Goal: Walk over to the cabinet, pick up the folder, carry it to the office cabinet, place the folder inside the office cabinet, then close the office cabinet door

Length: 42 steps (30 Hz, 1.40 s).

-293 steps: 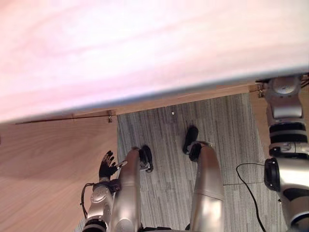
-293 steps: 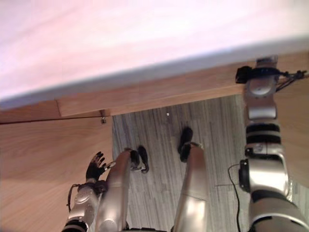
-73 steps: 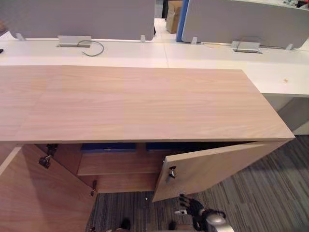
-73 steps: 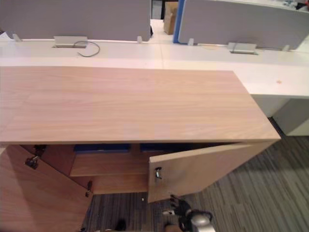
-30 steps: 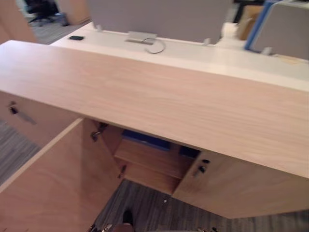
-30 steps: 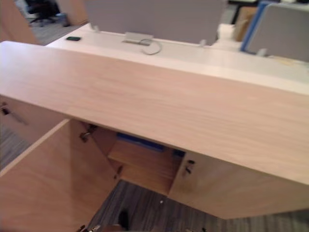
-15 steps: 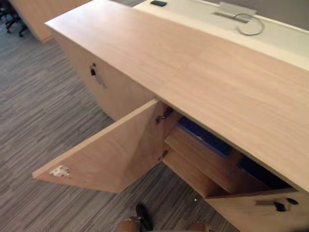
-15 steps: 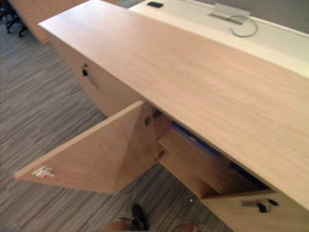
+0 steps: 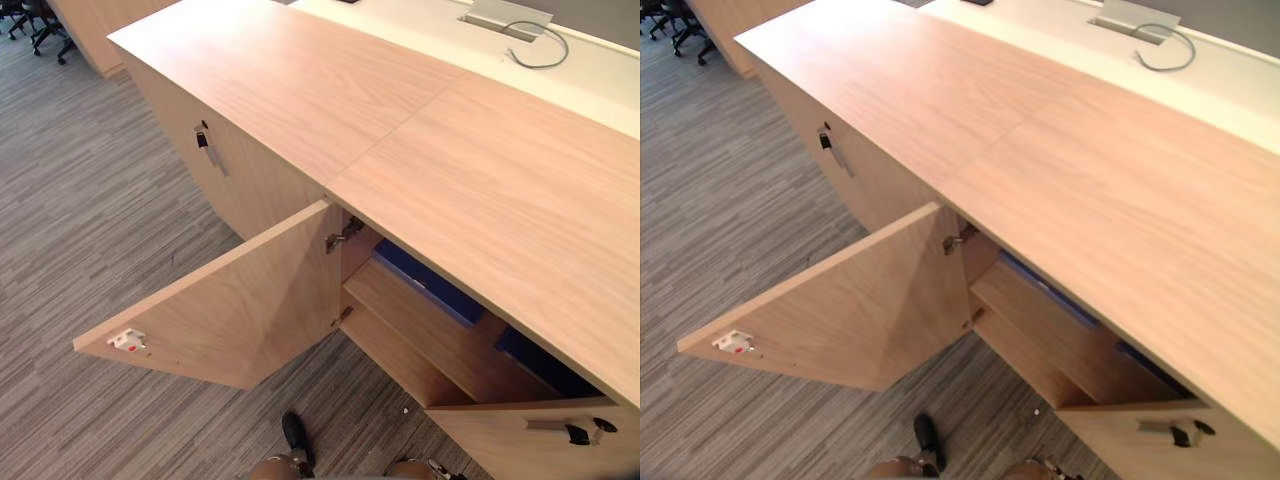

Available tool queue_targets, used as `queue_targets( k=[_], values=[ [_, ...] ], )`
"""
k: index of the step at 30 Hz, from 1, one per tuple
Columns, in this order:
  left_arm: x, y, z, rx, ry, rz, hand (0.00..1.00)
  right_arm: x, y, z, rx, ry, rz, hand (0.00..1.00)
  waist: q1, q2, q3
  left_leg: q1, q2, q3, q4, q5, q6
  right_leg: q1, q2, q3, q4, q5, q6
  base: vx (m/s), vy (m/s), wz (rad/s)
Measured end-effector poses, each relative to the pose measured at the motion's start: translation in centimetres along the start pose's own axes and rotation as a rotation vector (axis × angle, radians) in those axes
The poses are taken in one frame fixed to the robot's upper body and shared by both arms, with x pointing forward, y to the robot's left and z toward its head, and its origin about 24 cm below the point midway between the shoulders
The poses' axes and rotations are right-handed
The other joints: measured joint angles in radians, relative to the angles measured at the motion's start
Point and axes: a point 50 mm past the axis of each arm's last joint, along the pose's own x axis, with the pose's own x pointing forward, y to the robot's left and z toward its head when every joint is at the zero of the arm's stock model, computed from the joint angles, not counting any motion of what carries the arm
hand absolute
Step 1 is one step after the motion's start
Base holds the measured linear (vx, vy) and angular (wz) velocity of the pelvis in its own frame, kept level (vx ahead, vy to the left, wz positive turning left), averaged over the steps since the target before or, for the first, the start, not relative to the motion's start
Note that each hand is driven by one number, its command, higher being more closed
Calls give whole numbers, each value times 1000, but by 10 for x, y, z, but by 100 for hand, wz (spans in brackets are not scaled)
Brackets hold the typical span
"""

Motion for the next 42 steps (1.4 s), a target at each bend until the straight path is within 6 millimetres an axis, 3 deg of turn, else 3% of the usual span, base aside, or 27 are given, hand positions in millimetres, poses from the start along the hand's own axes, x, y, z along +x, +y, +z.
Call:
queue_targets(
  k=[8,16,20,23,25,28,30,32,33,34,37,42],
  values=[
    [1,-2,5,31,-16,-21,0,0,6,3,-31,-18,16,0,2,-8,4,4,-4,-5,0,3,-1,8,0,1,-6,-13,-6,-17,-13,1],
    [-1,3,8,31,-46,-17,0,0,12,3,-35,-22,33,0,13,-45,13,42,-28,-21,6,-2,4,31,-6,37,-7,0,-23,3,2,-4],
    [-1,8,9,129,-48,-17,0,-1,22,9,14,-66,64,0,18,-61,39,77,-41,-5,18,-24,15,21,-34,137,40,7,-34,-32,56,-21],
    [0,7,13,128,-58,-19,0,-3,27,12,60,-97,74,0,14,-57,65,77,-50,-11,45,-63,34,-16,-47,275,107,20,-53,-89,60,-2],
    [-1,9,12,104,-57,-9,0,-4,24,3,58,-86,71,0,12,-51,66,75,-53,-57,44,-84,39,-24,-26,384,128,32,-65,-64,61,16],
    [-2,7,13,47,-76,-11,0,-6,14,-9,68,-54,49,0,19,-51,57,73,-52,-88,18,-74,24,13,14,393,32,30,-54,-21,-9,31],
    [-2,8,10,-9,-69,-1,0,-5,20,-7,65,-61,63,0,44,-64,46,52,-50,-86,3,-66,13,31,44,398,-87,30,-54,-9,-59,-34],
    [-2,9,8,-37,-60,8,0,-4,27,-1,61,-74,78,0,46,-64,47,42,-42,-86,2,-52,-4,31,60,411,-136,20,-33,-35,-135,-43],
    [-3,9,6,-45,-56,11,0,-4,27,-4,42,-61,76,0,44,-64,45,48,-40,-91,2,-44,-11,32,68,421,-140,16,-2,-27,-147,-33],
    [-3,9,5,-48,-54,12,0,-4,26,-6,33,-53,73,0,44,-65,45,53,-36,-101,2,-38,-15,33,73,427,-138,10,3,-2,-154,-26],
    [-3,12,2,-34,-38,20,0,-4,23,-5,18,-55,59,0,39,-67,23,59,-13,-149,4,-10,-13,36,105,437,-141,6,8,56,-175,-22],
    [-2,12,4,-31,-43,18,0,-3,23,-6,-39,-45,60,0,41,-69,18,67,-8,-175,6,-7,-19,63,117,428,-159,6,7,71,-69,8]
  ],
)
